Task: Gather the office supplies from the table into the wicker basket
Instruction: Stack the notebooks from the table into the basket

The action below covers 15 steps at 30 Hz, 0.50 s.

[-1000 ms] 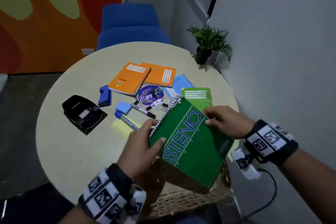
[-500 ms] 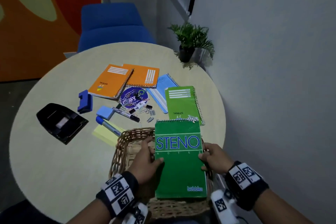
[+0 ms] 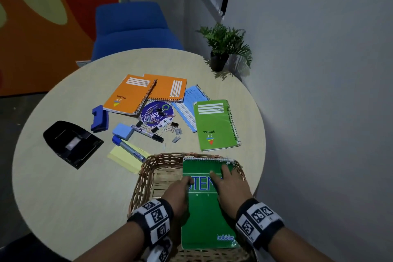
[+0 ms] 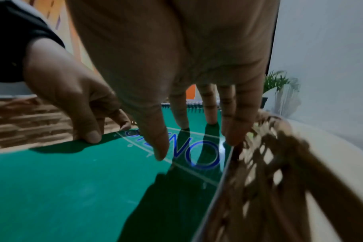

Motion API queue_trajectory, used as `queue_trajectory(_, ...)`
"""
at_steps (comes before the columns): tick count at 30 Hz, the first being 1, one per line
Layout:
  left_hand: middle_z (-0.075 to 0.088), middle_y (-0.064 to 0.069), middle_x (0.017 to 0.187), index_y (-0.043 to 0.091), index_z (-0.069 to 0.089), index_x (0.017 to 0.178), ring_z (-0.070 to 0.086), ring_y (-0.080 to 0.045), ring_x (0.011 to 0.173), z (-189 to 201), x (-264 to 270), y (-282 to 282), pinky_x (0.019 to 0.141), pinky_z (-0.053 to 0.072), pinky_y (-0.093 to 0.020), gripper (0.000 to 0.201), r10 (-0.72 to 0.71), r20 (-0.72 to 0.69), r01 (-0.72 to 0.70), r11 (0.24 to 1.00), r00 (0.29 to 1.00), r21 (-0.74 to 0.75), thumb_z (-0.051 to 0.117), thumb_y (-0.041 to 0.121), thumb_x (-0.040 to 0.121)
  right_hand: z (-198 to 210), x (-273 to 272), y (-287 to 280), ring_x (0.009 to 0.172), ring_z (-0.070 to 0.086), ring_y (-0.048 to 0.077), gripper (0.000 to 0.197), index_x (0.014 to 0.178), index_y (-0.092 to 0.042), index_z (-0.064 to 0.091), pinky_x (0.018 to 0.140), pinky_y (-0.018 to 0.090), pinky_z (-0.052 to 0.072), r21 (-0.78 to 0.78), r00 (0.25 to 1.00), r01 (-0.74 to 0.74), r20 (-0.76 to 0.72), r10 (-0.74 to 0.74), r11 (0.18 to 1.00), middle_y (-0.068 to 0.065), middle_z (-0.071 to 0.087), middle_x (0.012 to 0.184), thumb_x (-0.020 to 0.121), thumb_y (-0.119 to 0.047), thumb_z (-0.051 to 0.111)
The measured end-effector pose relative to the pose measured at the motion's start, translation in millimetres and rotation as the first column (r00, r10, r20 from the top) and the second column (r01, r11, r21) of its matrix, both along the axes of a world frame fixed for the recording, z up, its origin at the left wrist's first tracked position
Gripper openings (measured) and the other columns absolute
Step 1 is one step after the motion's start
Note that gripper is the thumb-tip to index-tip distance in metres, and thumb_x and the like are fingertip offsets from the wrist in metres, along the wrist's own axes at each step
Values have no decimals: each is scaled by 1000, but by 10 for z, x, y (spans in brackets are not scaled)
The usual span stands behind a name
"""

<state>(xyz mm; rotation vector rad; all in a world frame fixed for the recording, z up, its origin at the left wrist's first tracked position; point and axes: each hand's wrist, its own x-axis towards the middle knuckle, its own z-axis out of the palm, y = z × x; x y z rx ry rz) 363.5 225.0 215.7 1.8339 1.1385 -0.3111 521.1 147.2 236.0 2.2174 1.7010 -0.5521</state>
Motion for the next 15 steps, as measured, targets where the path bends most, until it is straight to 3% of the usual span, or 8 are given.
queue_trajectory(2, 54, -8, 127, 21, 42, 132, 55, -23, 113, -31, 10, 22, 92, 47, -28, 61, 4, -59, -6, 999, 998, -36, 57, -9, 80, -42, -5, 17, 135, 28, 41, 81, 147, -27, 18, 102, 50, 42, -141, 1000, -20, -23, 17, 990, 14, 20, 150, 82, -3, 60)
queue_trajectory(6, 51, -11, 127, 26, 42, 133, 54, -28, 113, -59, 38, 10, 96, 48, -33, 57, -28, -133, 29, 1000, 991, 4, 55, 0, 84, -46, 32, 112, 138, 24, 44, 81, 148, -25, 18, 101, 53, 45, -280, 997, -51, -68, 33, 959, 13, 17, 151, 83, -9, 64)
queue_trajectory(10, 35, -13, 134, 36, 35, 138, 52, -34, 117, -18, -33, -6, 98, 48, -32, 61, -32, -184, 34, 999, 982, 10, 60, 14, 87, -95, 68, 278, 136, 29, 42, 79, 146, -27, 21, 100, 53, 46, -261, 994, -90, -80, 71, 961, 14, 20, 149, 83, -13, 67)
queue_trajectory(15, 36, -11, 132, 39, 32, 140, 47, -30, 120, 110, -156, 30, 104, 42, -34, 60, -20, -139, 18, 1000, 990, -12, 59, 26, 88, -10, 33, 443, 129, 39, 38, 74, 142, -30, 27, 96, 52, 48, -238, 988, -136, -108, 113, 962, 12, 27, 144, 81, -25, 69)
